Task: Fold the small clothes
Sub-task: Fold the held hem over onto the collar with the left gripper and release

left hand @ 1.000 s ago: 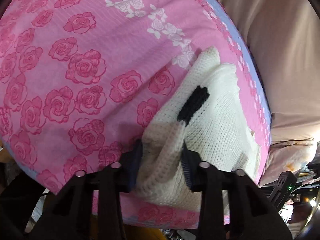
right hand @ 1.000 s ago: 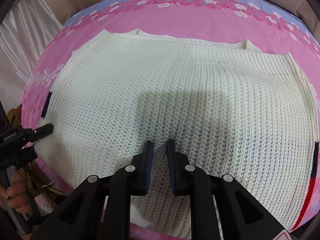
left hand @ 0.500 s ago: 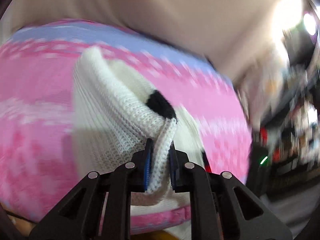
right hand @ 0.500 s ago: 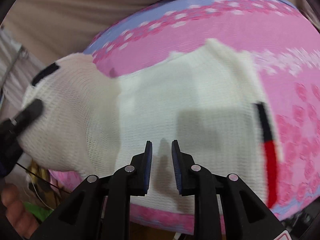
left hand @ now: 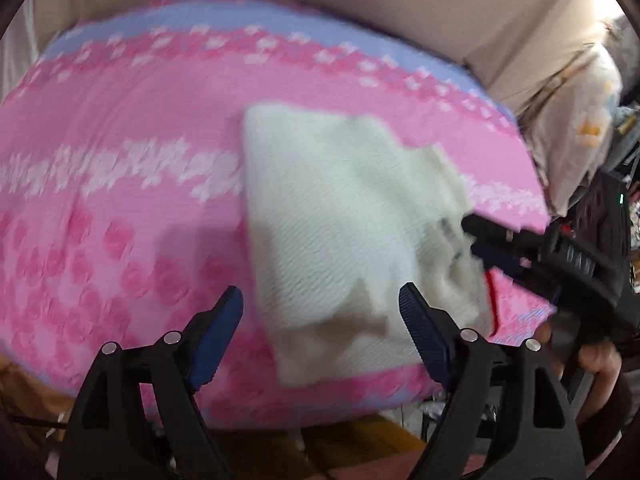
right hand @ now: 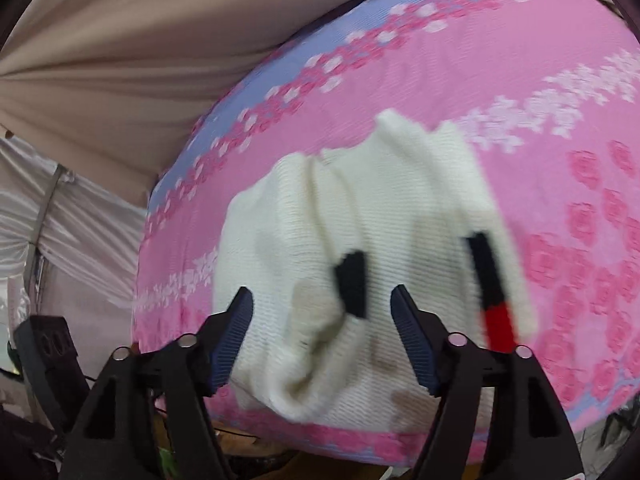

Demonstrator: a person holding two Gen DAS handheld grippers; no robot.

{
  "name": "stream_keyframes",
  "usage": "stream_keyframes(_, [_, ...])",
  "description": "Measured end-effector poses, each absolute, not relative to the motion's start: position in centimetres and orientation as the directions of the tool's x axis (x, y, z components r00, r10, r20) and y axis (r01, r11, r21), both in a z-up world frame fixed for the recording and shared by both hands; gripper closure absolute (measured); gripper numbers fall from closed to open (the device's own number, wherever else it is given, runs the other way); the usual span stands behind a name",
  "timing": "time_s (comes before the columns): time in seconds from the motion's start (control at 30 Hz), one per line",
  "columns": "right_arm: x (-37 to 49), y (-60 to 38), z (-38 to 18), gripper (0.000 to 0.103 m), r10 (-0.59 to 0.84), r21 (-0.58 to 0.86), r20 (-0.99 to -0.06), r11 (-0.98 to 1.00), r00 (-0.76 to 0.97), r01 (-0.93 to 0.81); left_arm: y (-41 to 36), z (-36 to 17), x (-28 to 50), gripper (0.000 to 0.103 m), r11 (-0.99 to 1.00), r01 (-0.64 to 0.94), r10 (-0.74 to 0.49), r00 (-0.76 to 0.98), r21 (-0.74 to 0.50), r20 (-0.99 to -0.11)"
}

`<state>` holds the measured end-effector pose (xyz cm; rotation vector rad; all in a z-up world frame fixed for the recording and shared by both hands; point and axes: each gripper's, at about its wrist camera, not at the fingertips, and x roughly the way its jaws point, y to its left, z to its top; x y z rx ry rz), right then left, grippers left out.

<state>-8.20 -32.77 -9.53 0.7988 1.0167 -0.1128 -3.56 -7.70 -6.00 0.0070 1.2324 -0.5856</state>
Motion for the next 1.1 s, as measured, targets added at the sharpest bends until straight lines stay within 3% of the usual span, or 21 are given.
stream_keyframes(0.13, [-4.0, -29.9, -12.6, 0.028, 0.232, 0.377, -0.913, 0.796, 0.337, 0.474, -7.2, -8.7, -3.3, 0.025, 0.864, 0.418, -0.341, 0.080, -0.279, -0.937])
stream_keyframes(0.17, [-3.5, -29.4, -12.9, 0.032, 0.230, 0.366, -0.919, 0.800, 0.321, 0.475, -7.3, -8.8, -3.5, 0.025, 0.864, 0.426, -0.331, 0.080, -0.267, -0.940])
stream_keyframes(0.23, [-3.0, -28.7, -12.1, 0.073, 0.264, 0.415, -0.895, 0.792, 0.360, 0.449, -7.3, -8.2, -3.6, 0.025, 0.860, 0.438, -0.338, 0.104, -0.262, -0.936])
stream_keyframes(0.37, [-5.5, -31.4, -6.1, 0.081, 0.411, 0.705, -0.662, 0.626, 0.626, 0.334, -7.1, -7.0, -3.4, 0.025, 0.851, 0.451, -0.359, 0.128, -0.268, -0.924])
stream_keyframes(0.43, [-7.6, -33.3, -4.3, 0.081, 0.376, 0.720, -0.629, 0.611, 0.681, 0.327, -7.3, -7.0, -3.6, 0.025, 0.844, 0.470, -0.353, 0.121, -0.259, -0.928])
stream_keyframes(0.5, [-10.1, -35.6, -4.9, 0.081, 0.271, 0.635, -0.697, 0.664, 0.664, 0.395, -8.2, -7.3, -3.8, 0.025, 0.834, 0.493, -0.344, 0.110, -0.250, -0.932])
stream_keyframes(0.57, [-11.4, -37.6, -8.8, 0.080, 0.183, 0.511, -0.804, 0.698, 0.565, 0.502, -9.1, -7.8, -4.2, 0.025, 0.820, 0.516, -0.344, 0.095, -0.249, -0.934])
stream_keyframes(0.63, [-12.4, -39.0, -14.7, 0.080, 0.192, 0.454, -0.869, 0.677, 0.456, 0.580, -9.8, -8.1, -4.3, 0.025, 0.814, 0.524, -0.339, 0.083, -0.249, -0.937])
stream_keyframes(0.7, [-13.7, -39.5, -14.7, 0.079, 0.224, 0.562, -0.800, 0.607, 0.557, 0.562, -10.8, -8.4, -4.4, 0.025, 0.812, 0.535, -0.324, 0.077, -0.235, -0.943])
stream_keyframes(0.73, [-13.8, -39.4, -14.0, 0.070, 0.224, 0.575, -0.789, 0.596, 0.572, 0.560, -11.2, -8.4, -4.5, 0.025, 0.807, 0.544, -0.322, 0.078, -0.230, -0.944])
stream_keyframes(0.77, [-14.0, -39.1, -13.1, 0.069, 0.205, 0.576, -0.783, 0.596, 0.587, 0.559, -11.6, -8.3, -4.7, 0.025, 0.803, 0.549, -0.325, 0.079, -0.231, -0.942])
stream_keyframes(0.87, [-14.7, -38.3, -11.8, 0.060, 0.198, 0.567, -0.778, 0.630, 0.596, 0.530, -12.4, -8.1, -4.8, 0.025, 0.795, 0.557, -0.342, 0.086, -0.239, -0.936])
stream_keyframes(0.93, [-15.7, -38.0, -12.1, 0.047, 0.210, 0.561, -0.787, 0.637, 0.580, 0.529, -12.7, -8.3, -4.9, 0.025, 0.796, 0.550, -0.353, 0.081, -0.253, -0.932])
stream_keyframes(1.0, [-16.2, -37.5, -13.5, 0.046, 0.225, 0.545, -0.805, 0.646, 0.548, 0.535, -12.7, -8.6, -4.9, 0.025, 0.798, 0.533, -0.371, 0.067, -0.281, -0.926])
stream_keyframes(1.03, [-16.4, -37.1, -13.9, 0.051, 0.231, 0.543, -0.809, 0.647, 0.541, 0.535, -12.8, -8.6, -4.9, 0.025, 0.802, 0.524, -0.373, 0.066, -0.286, -0.925])
stream_keyframes(1.07, [-16.4, -36.7, -14.0, 0.063, 0.240, 0.556, -0.799, 0.646, 0.551, 0.524, -13.0, -8.6, -4.9, 0.025, 0.805, 0.519, -0.375, 0.069, -0.288, -0.924])
stream_keyframes(1.1, [-16.8, -36.6, -13.3, 0.088, 0.247, 0.573, -0.783, 0.642, 0.570, 0.509, -13.2, -8.5, -5.0, 0.025, 0.807, 0.516, -0.380, 0.081, -0.287, -0.921])
